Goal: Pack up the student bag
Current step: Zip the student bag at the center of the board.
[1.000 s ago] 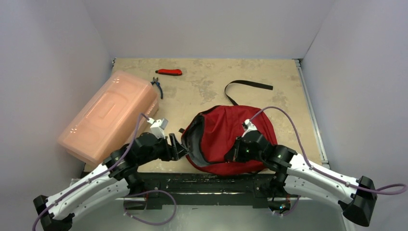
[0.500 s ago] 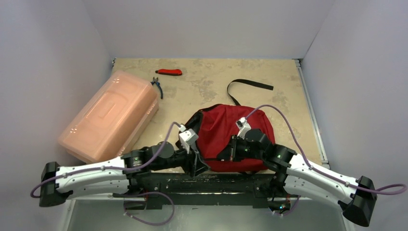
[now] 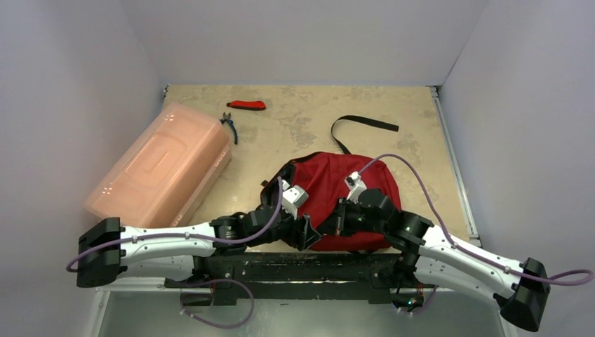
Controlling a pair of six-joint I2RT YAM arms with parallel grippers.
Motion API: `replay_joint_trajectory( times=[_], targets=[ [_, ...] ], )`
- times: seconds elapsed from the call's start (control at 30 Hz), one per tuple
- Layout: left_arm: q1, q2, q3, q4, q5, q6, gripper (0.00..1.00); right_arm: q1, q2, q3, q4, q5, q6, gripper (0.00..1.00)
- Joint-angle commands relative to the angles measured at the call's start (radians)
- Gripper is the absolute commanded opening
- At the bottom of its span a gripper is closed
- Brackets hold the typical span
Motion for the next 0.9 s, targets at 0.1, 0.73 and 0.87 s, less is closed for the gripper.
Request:
replay_joint_trajectory(
  times=[0.1, 0.73, 0.87],
  targets=[
    [-0.007, 0.028, -0.067, 0.261, -0.011, 0.060, 0.54, -0.001, -0.090, -0.001, 0.076, 0.025, 0.129, 0.00],
    [-0.007, 0.163, -0.175, 0.687, -0.028, 0.000, 0.32, -0.001, -0.063, 0.000, 0.089, -0.012, 0.127, 0.00],
    [-0.007, 0.163, -0.202, 0.759, -0.048, -0.003, 0.12, -0.001, -0.049, 0.009, 0.069, -0.012, 0.107, 0.00]
  ],
)
